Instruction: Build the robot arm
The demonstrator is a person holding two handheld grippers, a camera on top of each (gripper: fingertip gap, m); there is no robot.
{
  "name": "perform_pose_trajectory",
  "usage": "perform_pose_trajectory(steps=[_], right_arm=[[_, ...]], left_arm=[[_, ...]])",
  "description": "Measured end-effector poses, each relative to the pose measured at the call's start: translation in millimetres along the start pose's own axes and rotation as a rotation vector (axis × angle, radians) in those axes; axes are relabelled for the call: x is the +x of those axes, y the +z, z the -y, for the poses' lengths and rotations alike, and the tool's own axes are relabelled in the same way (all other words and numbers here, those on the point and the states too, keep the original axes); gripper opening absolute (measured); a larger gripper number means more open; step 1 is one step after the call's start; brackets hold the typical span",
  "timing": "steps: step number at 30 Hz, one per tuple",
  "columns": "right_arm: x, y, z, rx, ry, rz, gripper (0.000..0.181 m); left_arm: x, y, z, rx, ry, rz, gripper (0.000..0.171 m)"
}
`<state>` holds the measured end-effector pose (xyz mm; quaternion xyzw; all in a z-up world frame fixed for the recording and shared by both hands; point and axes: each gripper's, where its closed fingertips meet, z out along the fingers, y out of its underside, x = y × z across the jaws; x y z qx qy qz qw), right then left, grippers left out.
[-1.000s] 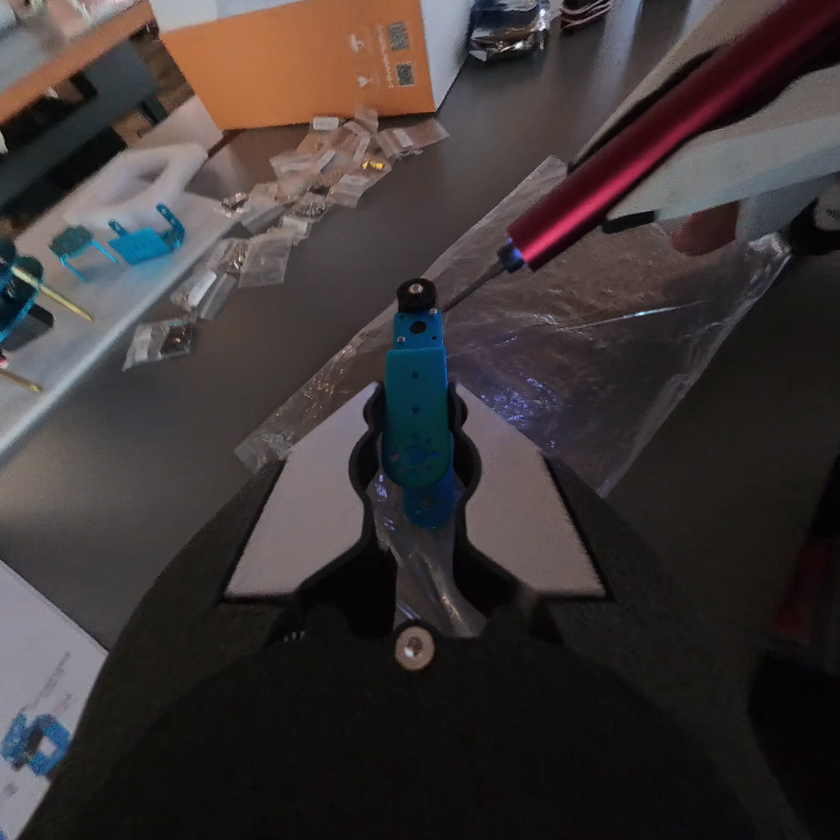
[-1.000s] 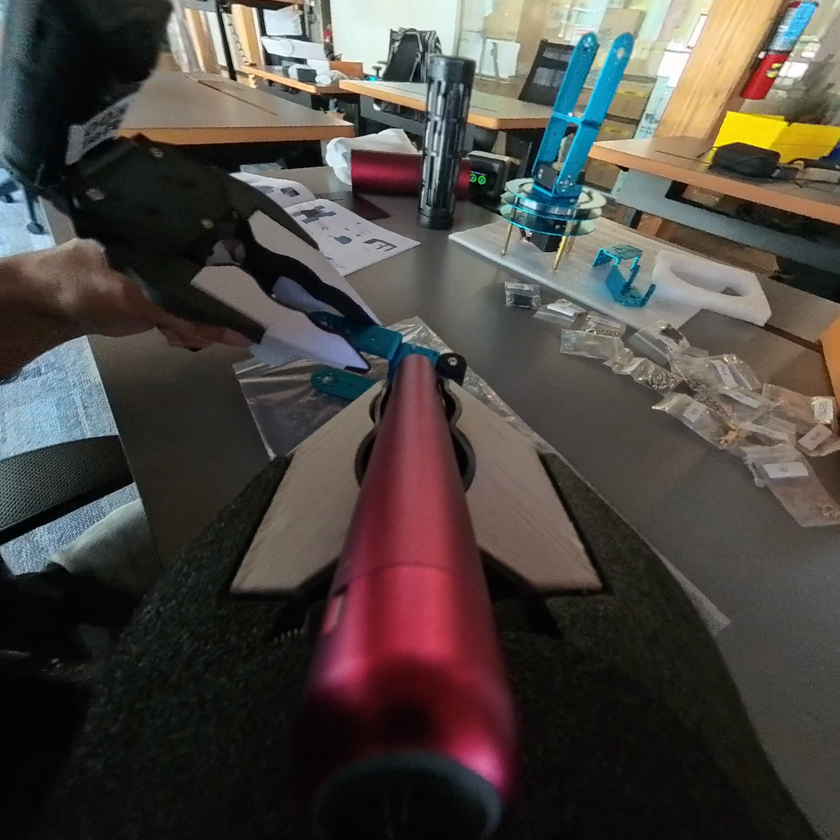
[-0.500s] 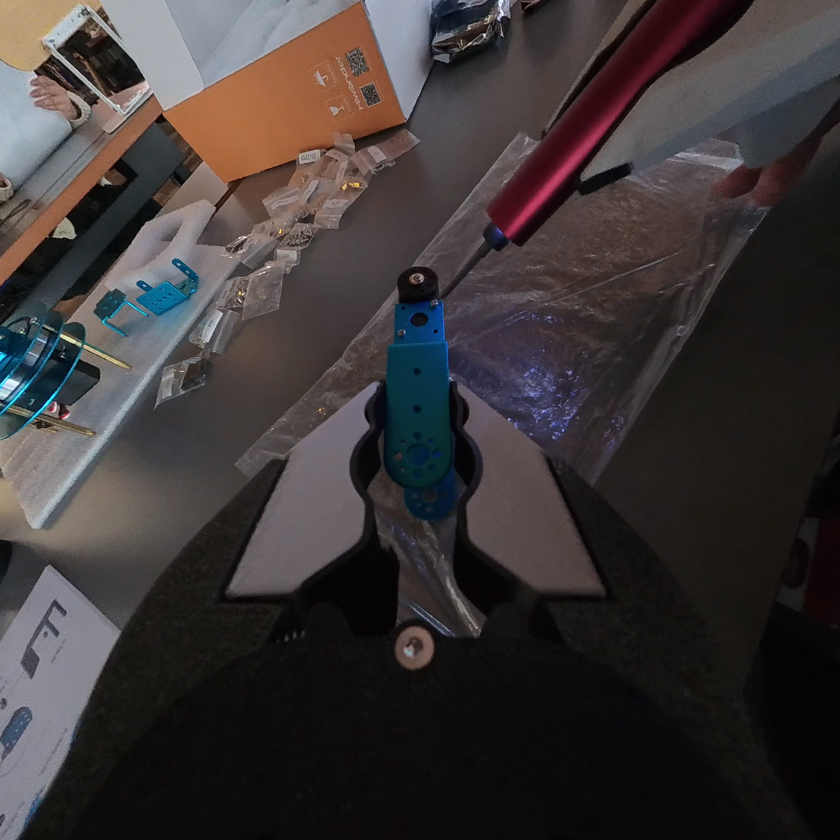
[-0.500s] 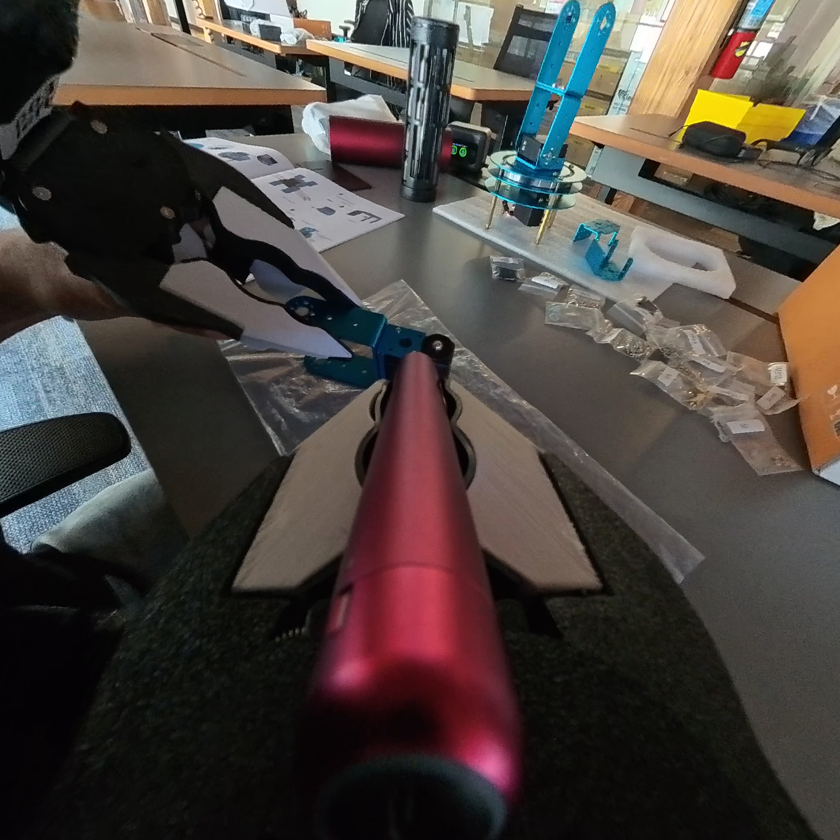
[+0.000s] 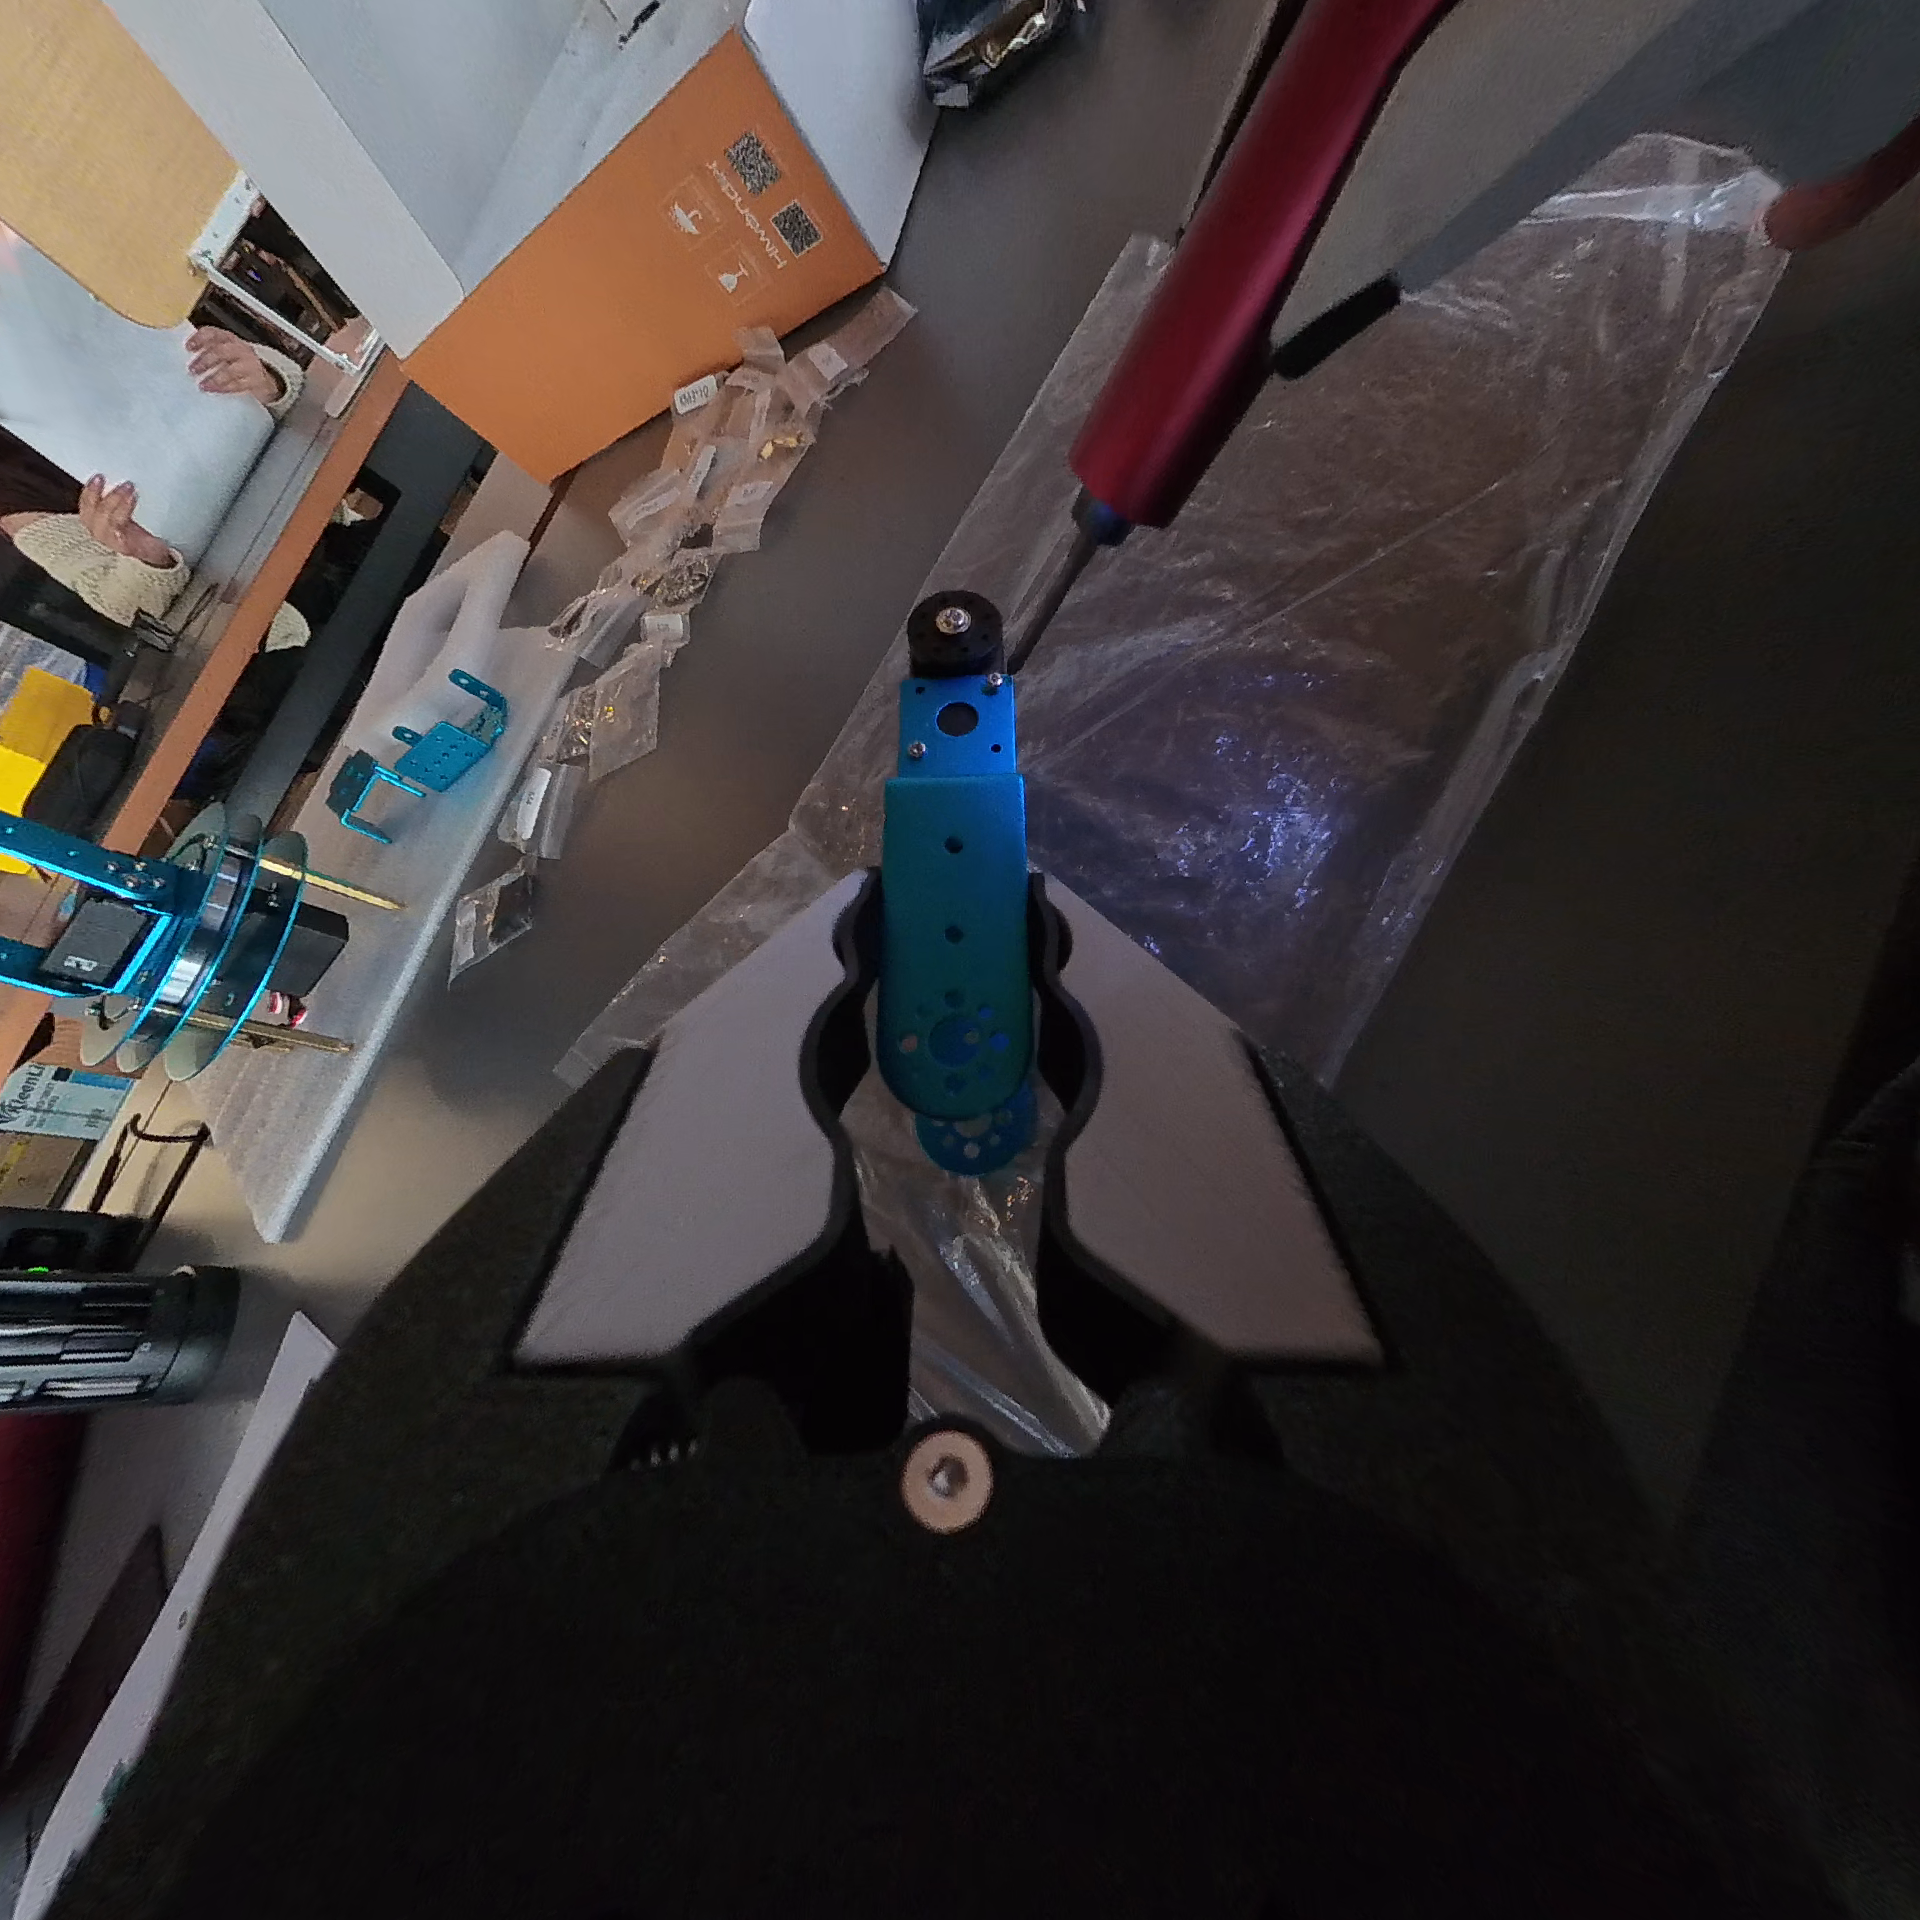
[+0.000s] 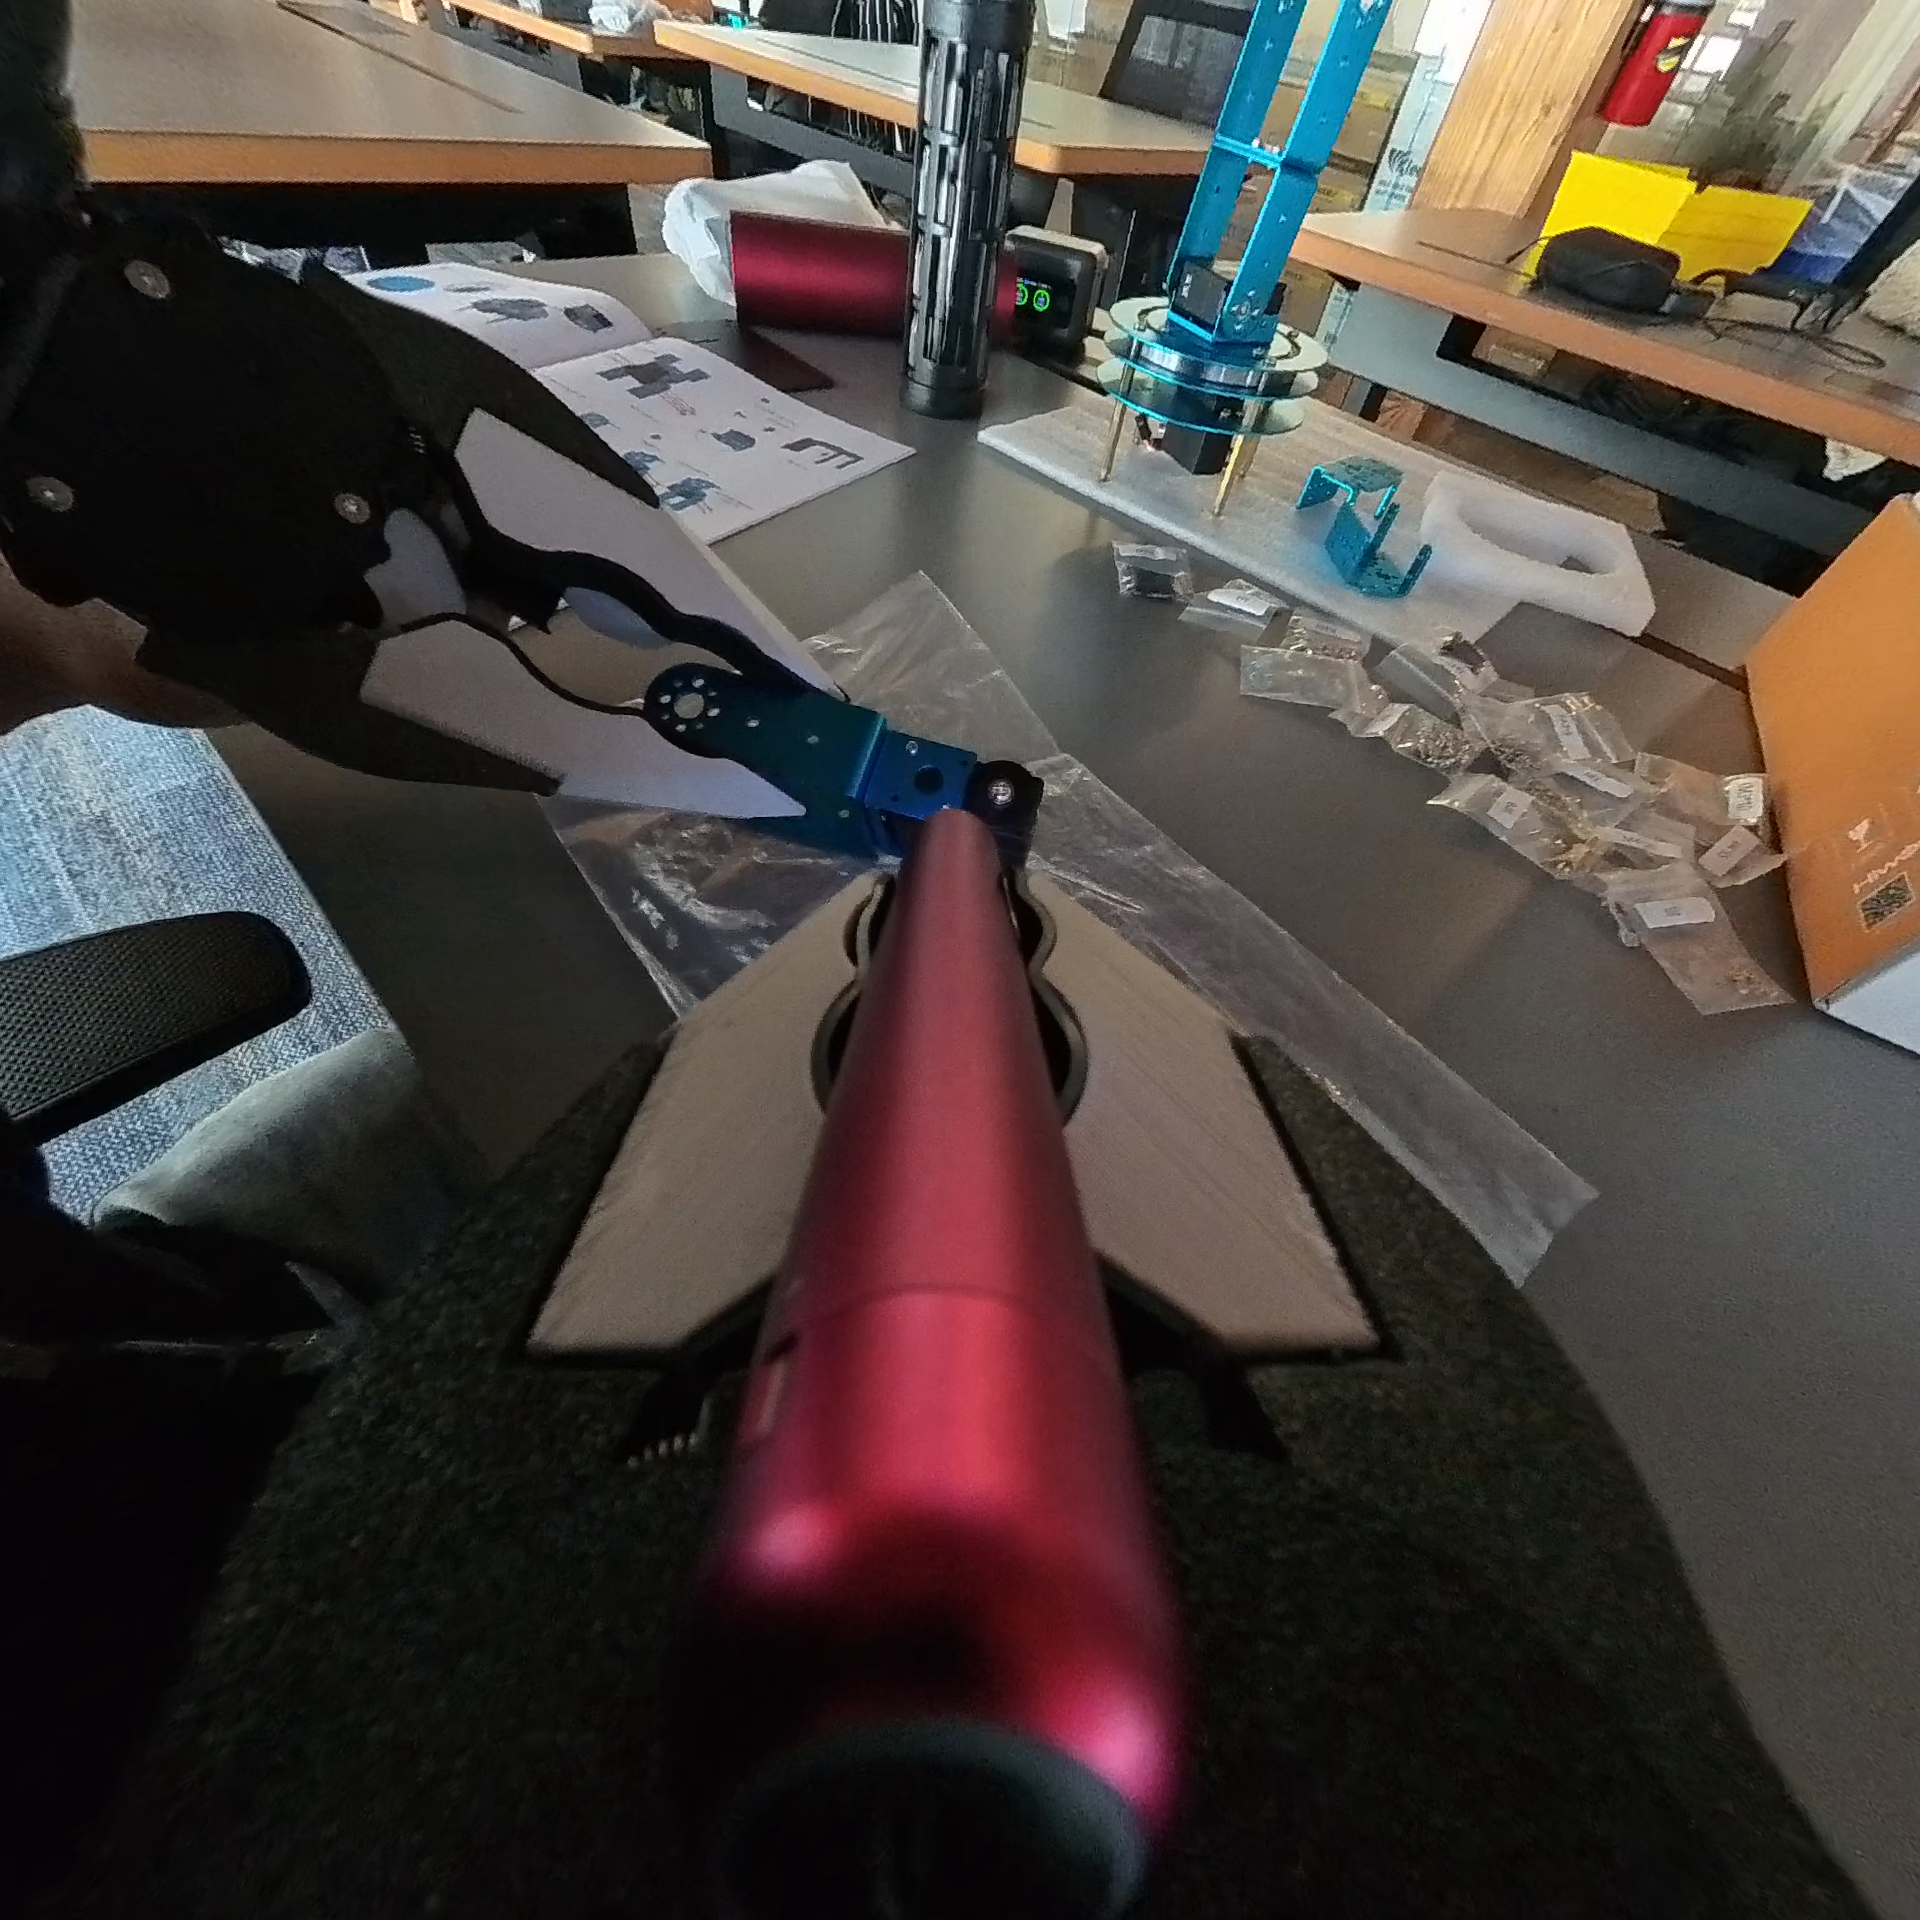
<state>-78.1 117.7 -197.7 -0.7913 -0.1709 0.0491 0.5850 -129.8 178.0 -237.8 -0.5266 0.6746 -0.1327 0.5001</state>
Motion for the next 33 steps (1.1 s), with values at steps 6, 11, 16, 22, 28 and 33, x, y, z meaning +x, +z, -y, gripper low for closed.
perform_pose_trajectory(steps=[6, 11, 16, 22, 28, 33], right_arm=[[-3, -3, 3, 0.004, -0.010, 0.003, 0.021], [-2, -1, 1, -0.004, -0.012, 0.007, 0.020], [-2, -2, 1, -0.017, -0.017, 0.007, 0.023], [-2, -2, 0, -0.050, -0.021, 0.022, 0.020], [0, 5, 10, -0.193, -0.148, 0.089, 0.022], [8, 14, 18, -0.289, -0.074, 0.217, 0.021]], left_arm=[[3, -1, 1, -0.014, 0.030, 0.012, 0.026], [3, 0, 2, -0.019, 0.034, 0.014, 0.026], [4, -1, 2, -0.023, 0.049, 0.017, 0.026], [5, -1, 3, -0.021, 0.069, 0.015, 0.026], [4, 0, 5, 0.001, 0.050, -0.039, 0.026], [-1, -1, 3, 0.017, 0.027, -0.094, 0.026]])
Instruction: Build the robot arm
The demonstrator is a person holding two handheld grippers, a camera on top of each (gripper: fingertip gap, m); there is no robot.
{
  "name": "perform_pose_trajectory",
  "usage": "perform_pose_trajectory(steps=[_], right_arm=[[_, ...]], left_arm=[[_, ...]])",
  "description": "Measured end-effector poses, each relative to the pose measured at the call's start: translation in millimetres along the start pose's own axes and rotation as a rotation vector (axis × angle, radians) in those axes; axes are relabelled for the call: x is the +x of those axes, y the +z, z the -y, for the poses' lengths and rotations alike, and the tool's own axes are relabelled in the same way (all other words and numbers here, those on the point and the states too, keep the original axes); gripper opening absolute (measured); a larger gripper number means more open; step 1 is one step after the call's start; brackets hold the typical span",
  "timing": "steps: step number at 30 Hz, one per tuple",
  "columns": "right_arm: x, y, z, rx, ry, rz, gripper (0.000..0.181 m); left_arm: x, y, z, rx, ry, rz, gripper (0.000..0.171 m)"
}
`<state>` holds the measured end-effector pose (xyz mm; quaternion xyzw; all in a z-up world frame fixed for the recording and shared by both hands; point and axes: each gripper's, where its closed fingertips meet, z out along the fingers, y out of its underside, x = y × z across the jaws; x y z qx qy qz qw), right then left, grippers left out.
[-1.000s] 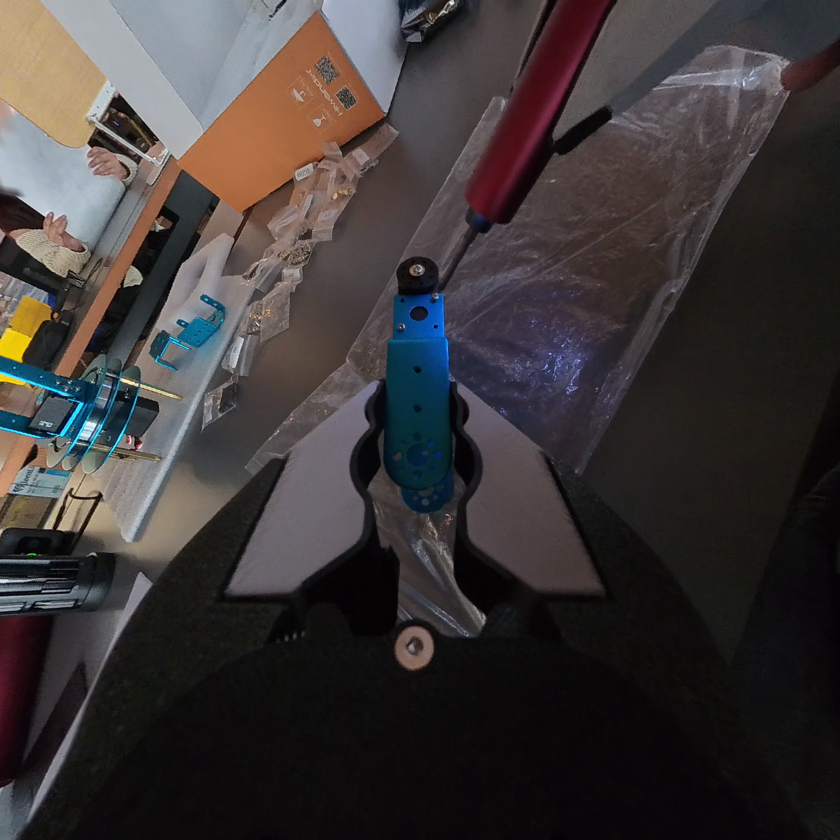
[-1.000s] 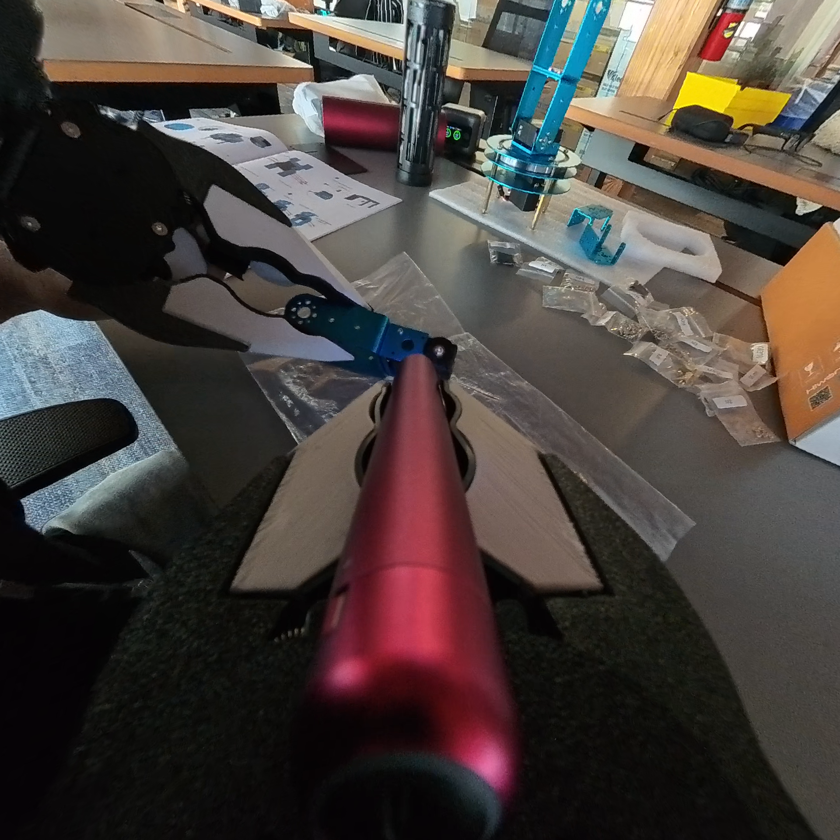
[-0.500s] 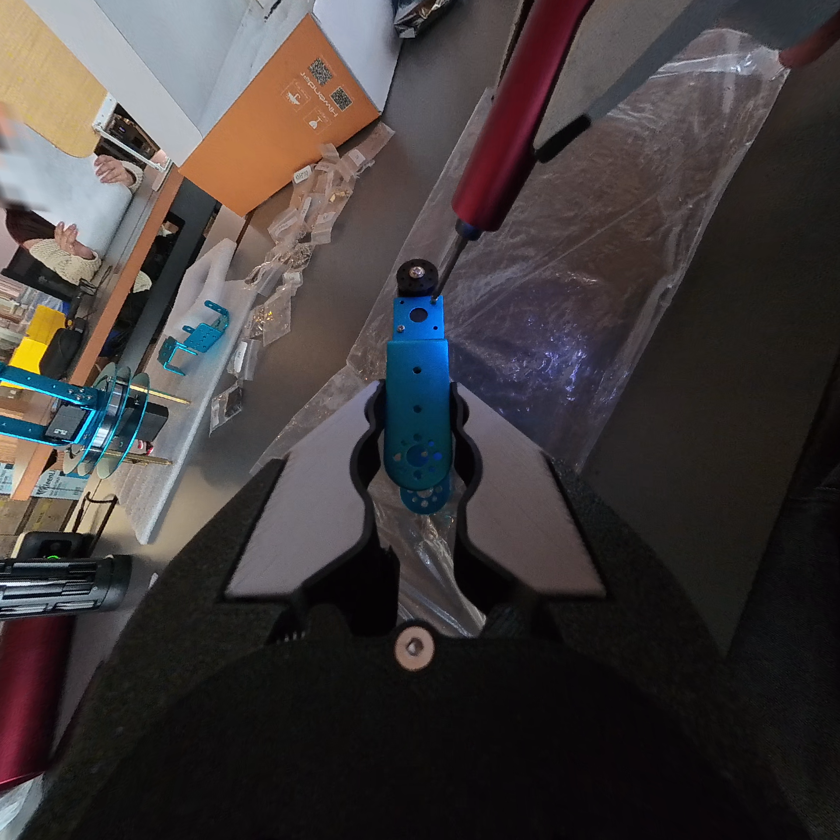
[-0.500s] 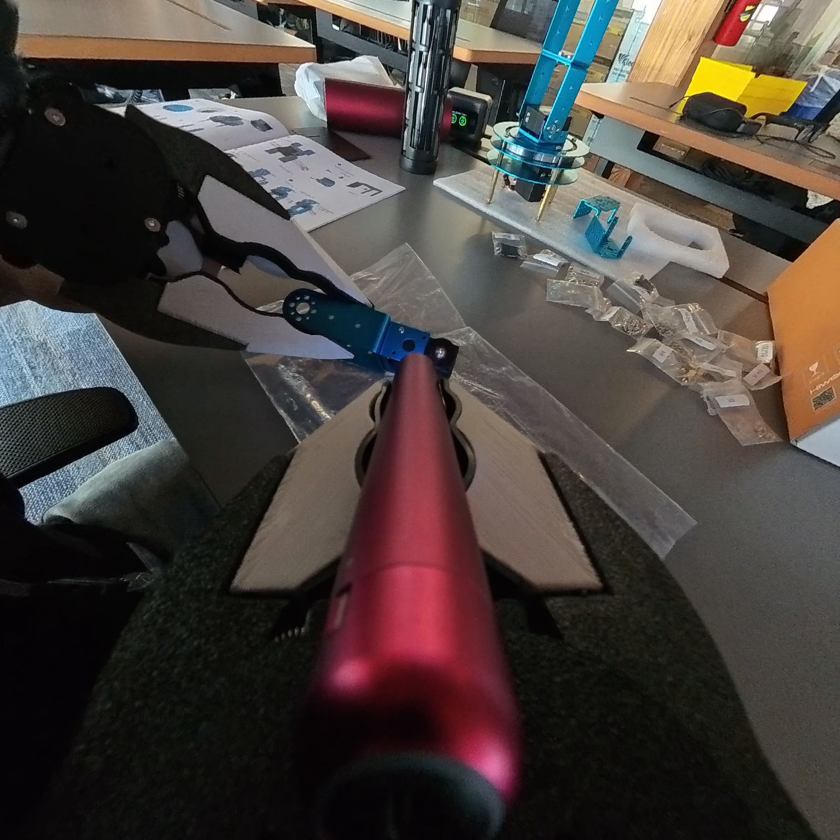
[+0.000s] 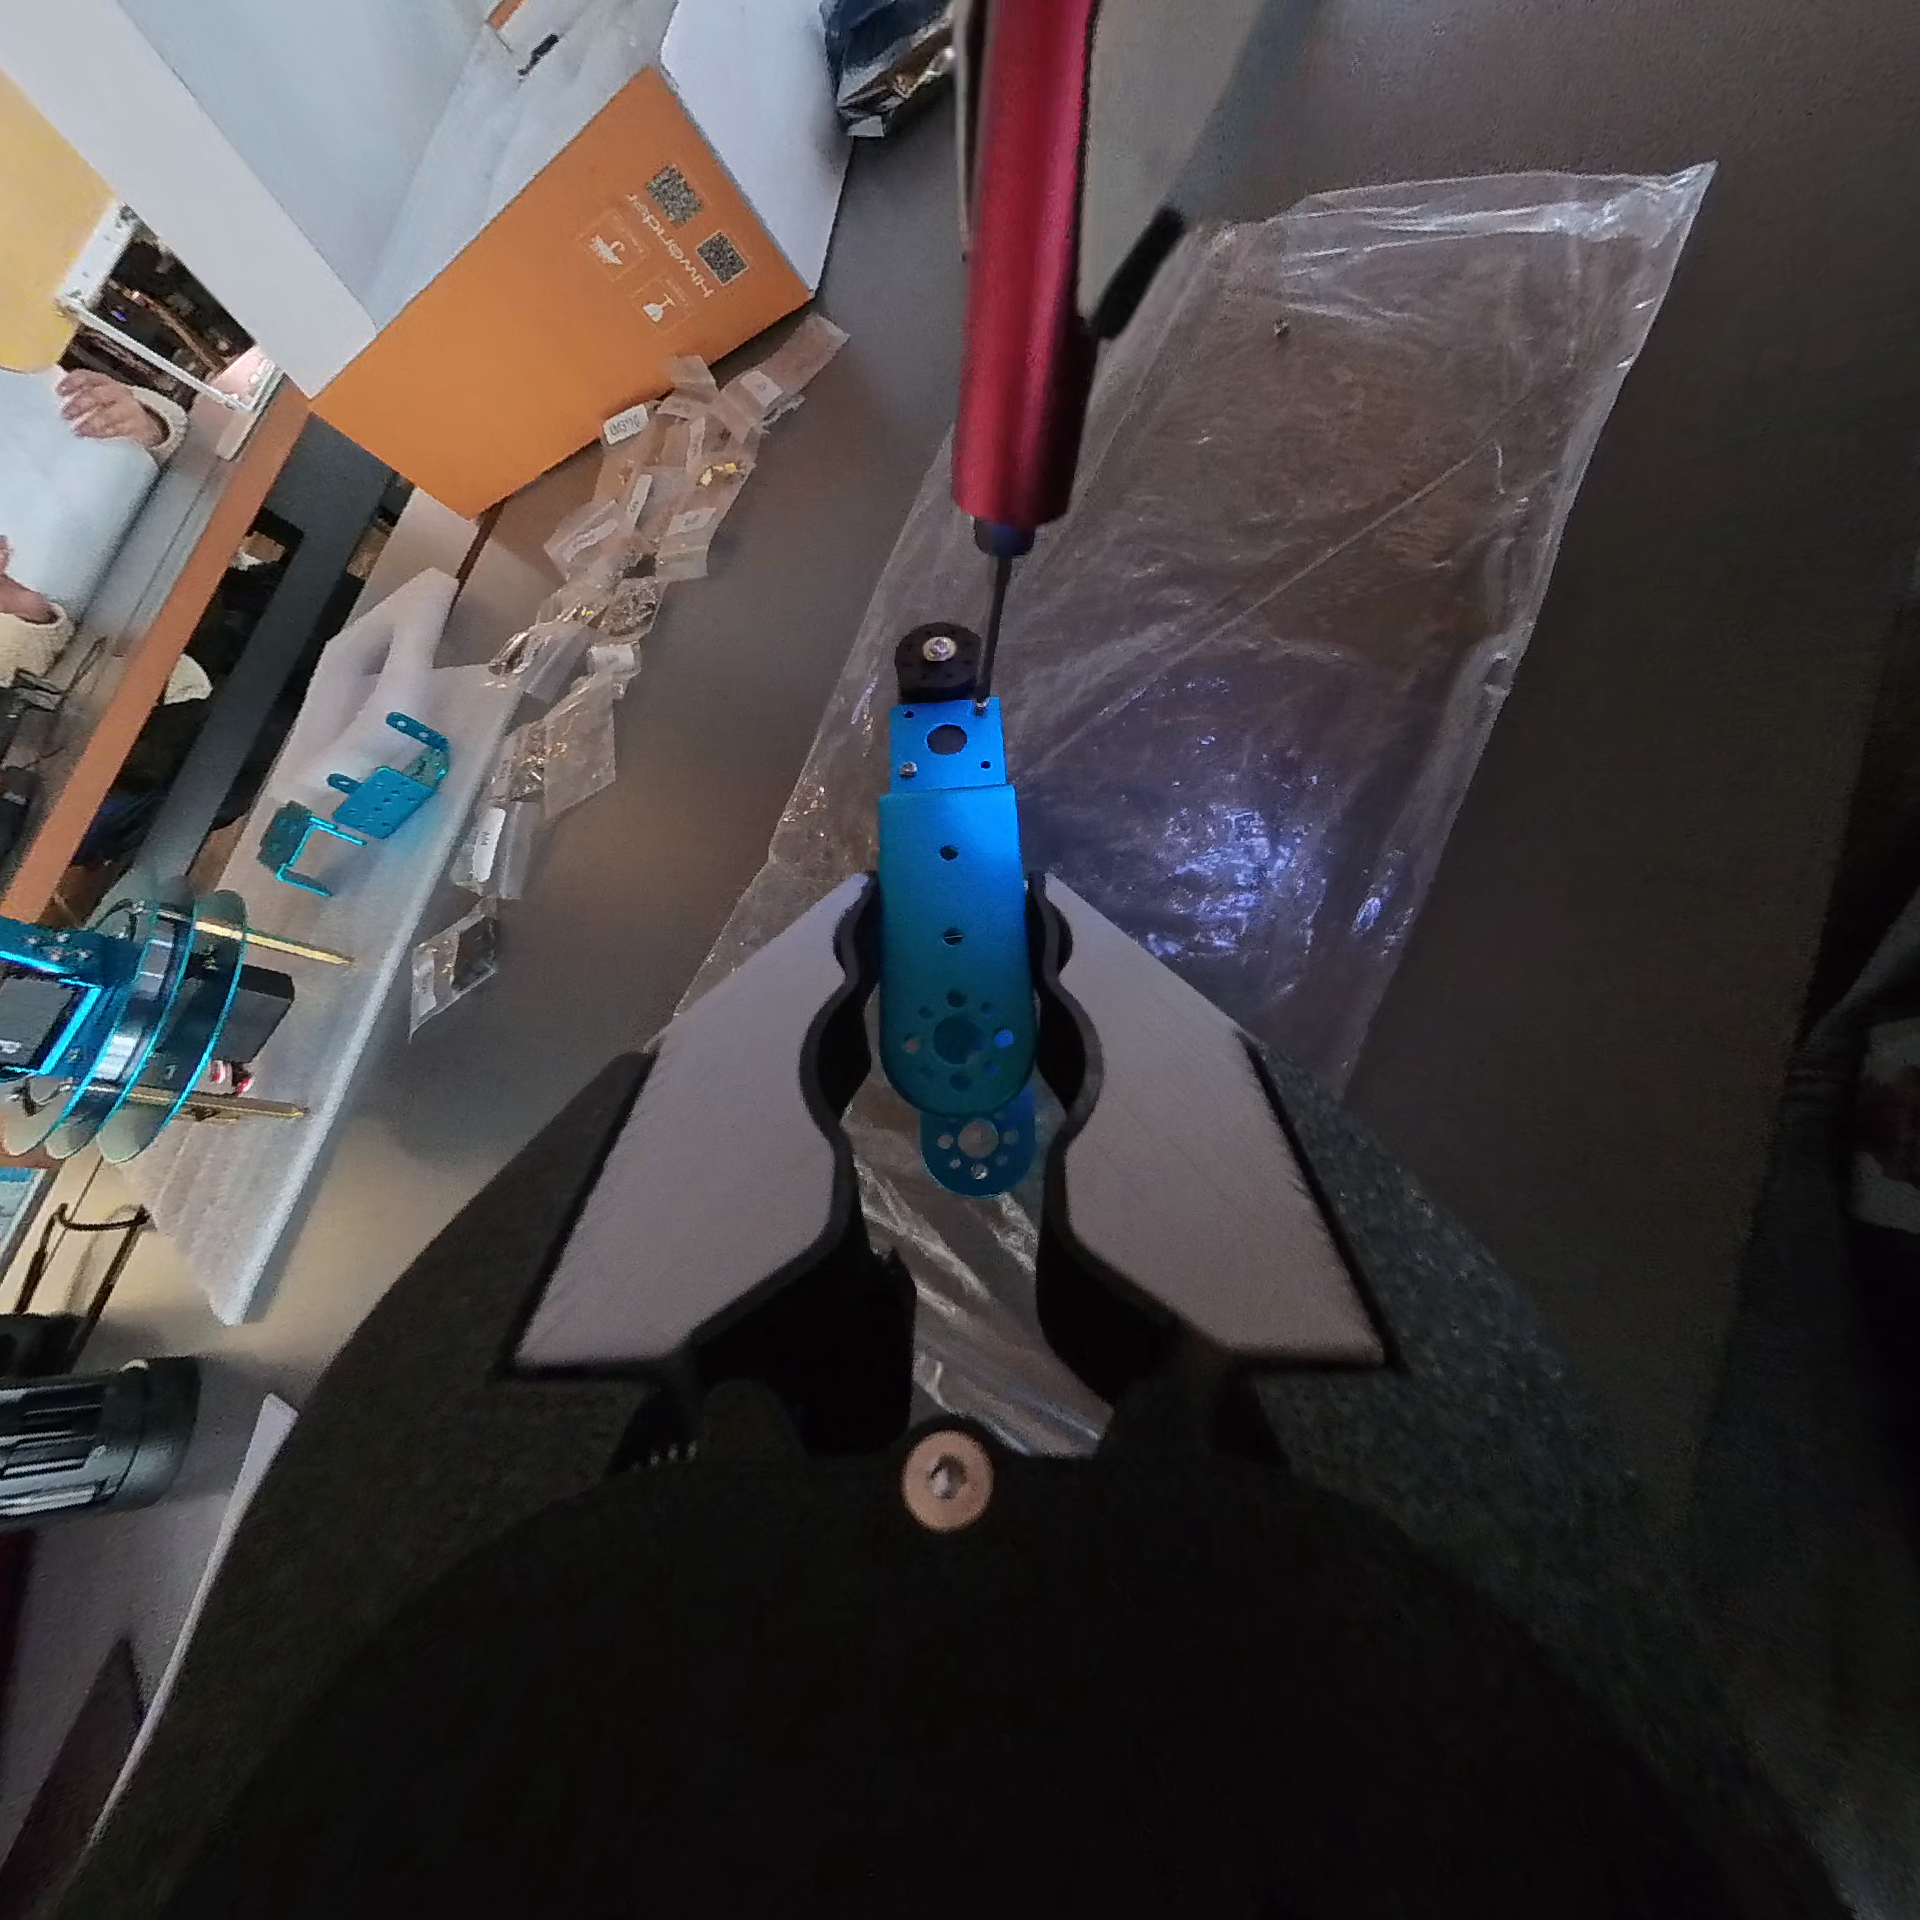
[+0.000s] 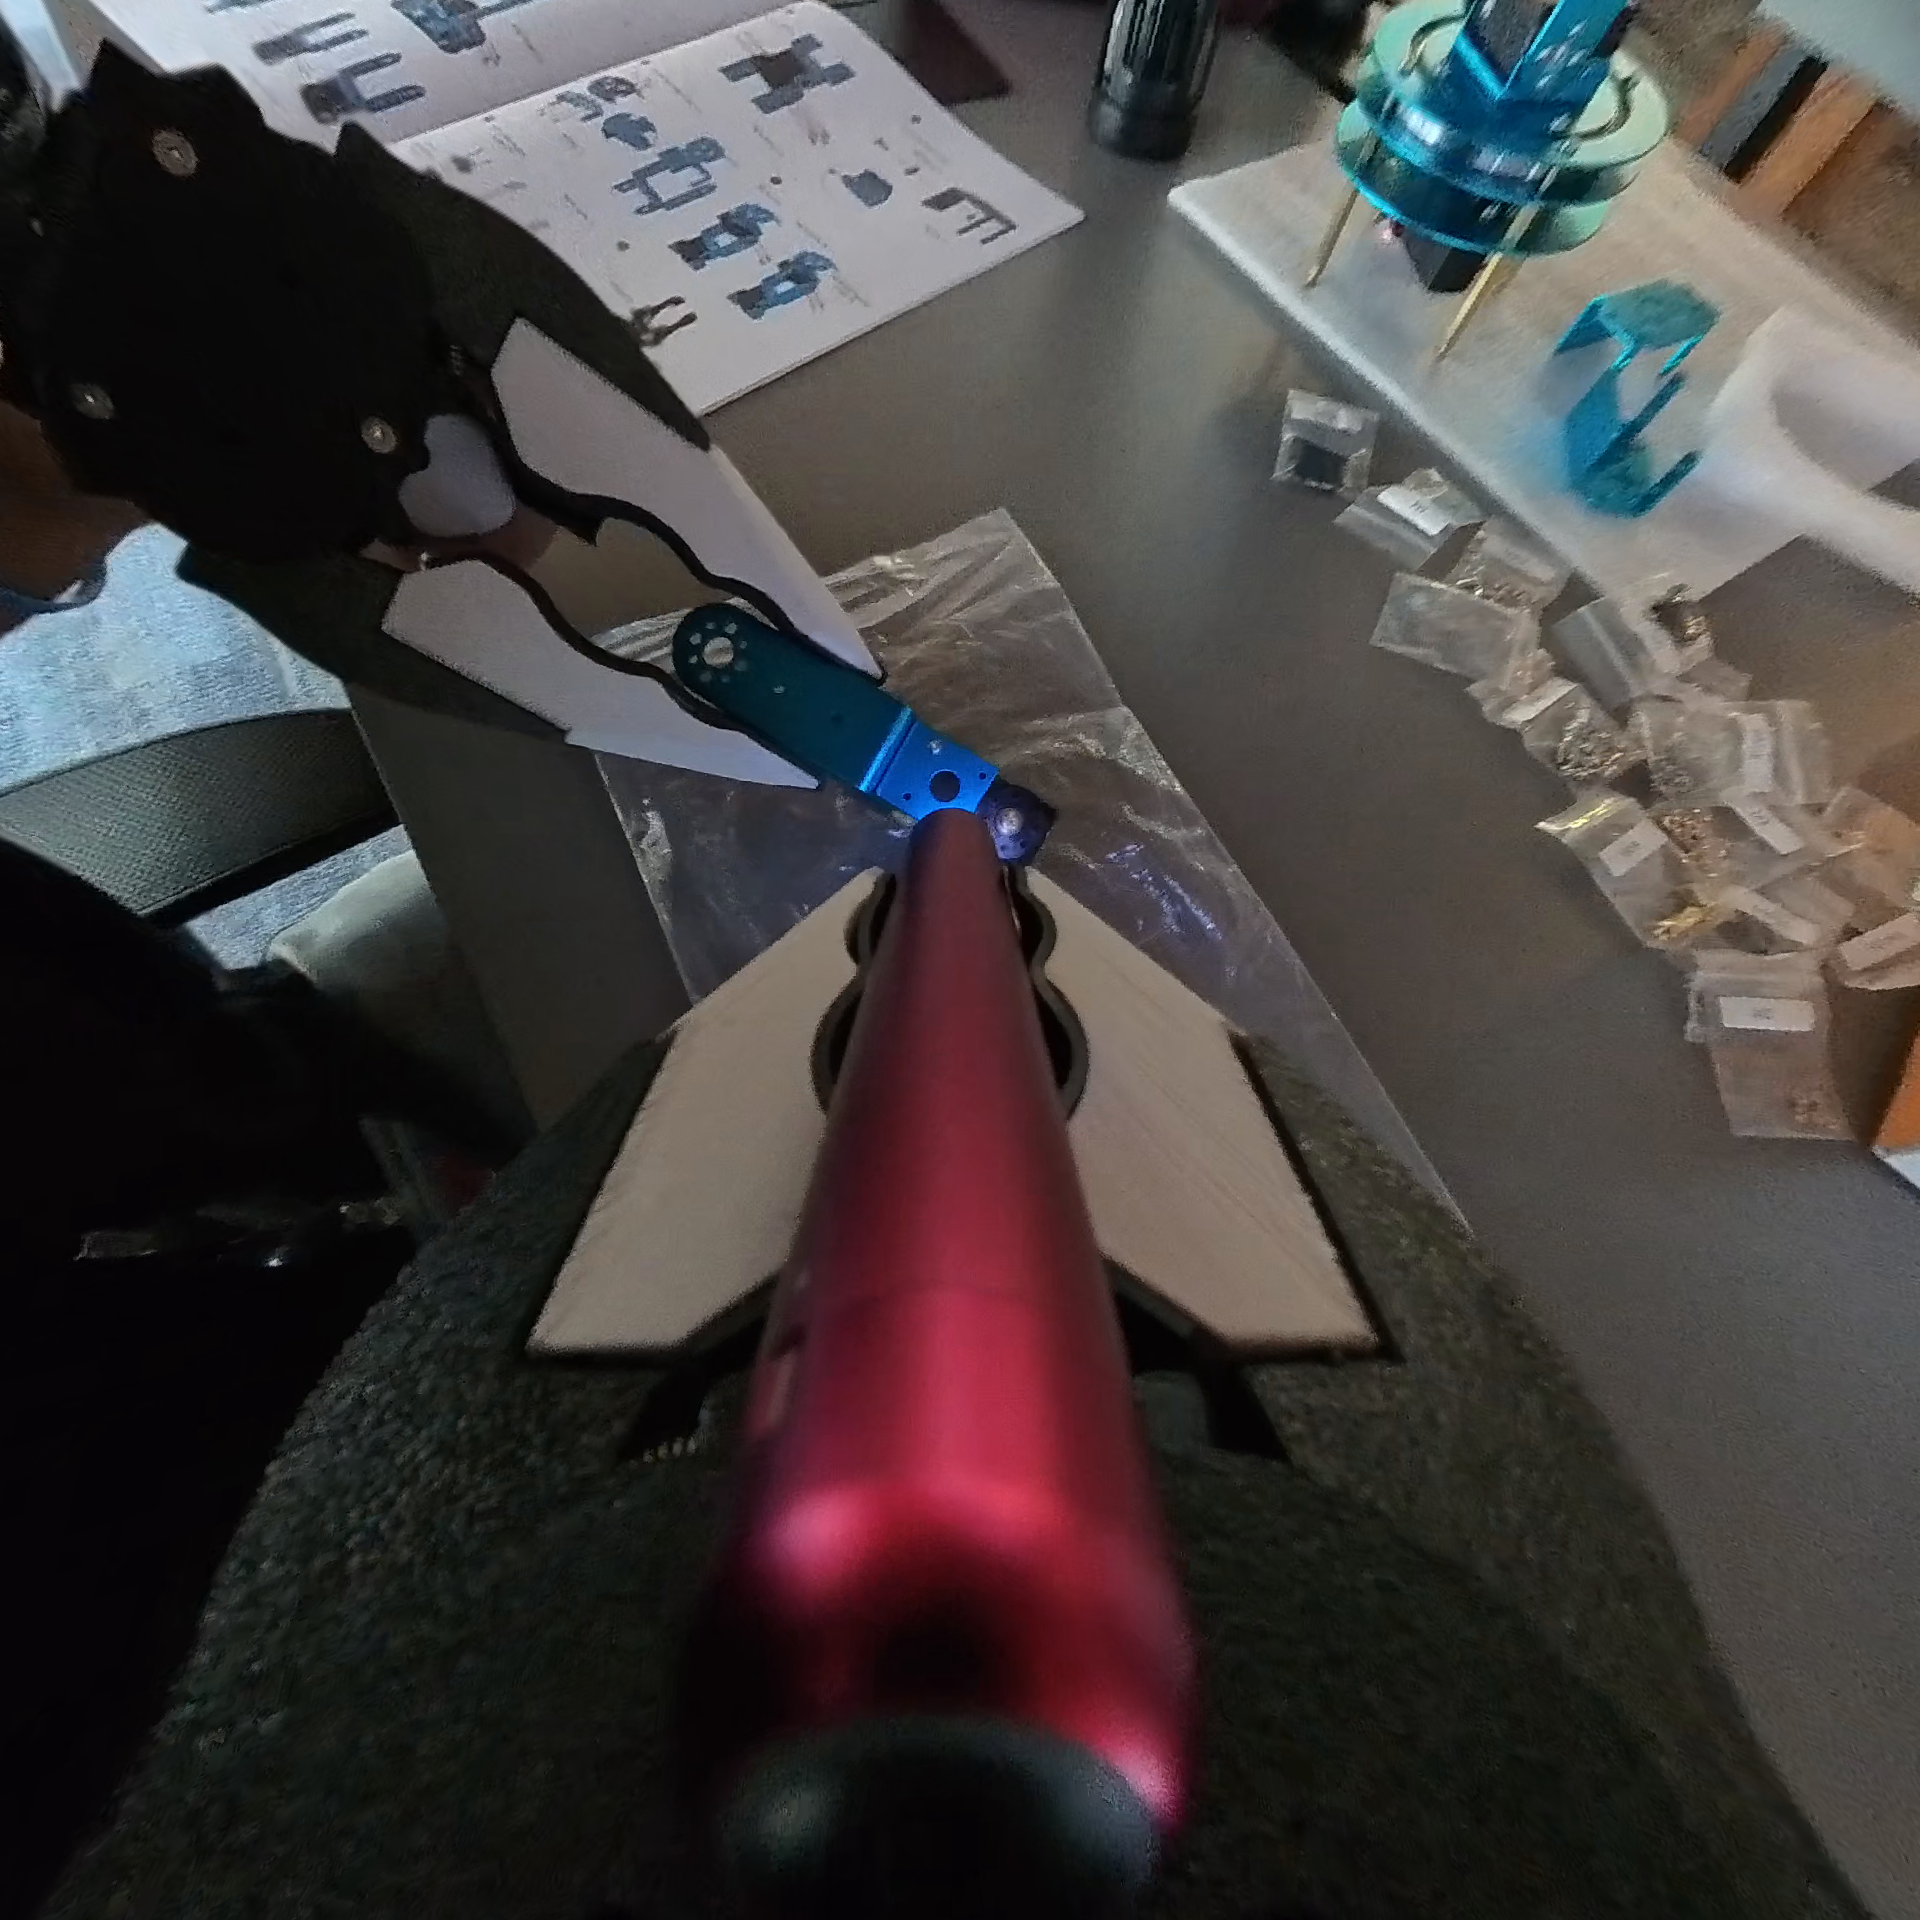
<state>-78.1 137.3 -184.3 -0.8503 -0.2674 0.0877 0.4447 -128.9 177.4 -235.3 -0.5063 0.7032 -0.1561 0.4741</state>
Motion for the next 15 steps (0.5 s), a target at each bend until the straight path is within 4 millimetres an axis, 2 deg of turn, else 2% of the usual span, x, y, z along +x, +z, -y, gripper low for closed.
perform_pose_trajectory(steps=[6, 15], right_arm=[[-2, 3, 6, -0.085, -0.043, -0.011, 0.022], [-3, 7, 12, -0.147, 0.038, -0.059, 0.021]], left_arm=[[-1, 0, -1, -0.013, -0.017, -0.021, 0.026], [-2, 1, -2, -0.014, -0.036, -0.023, 0.026]])
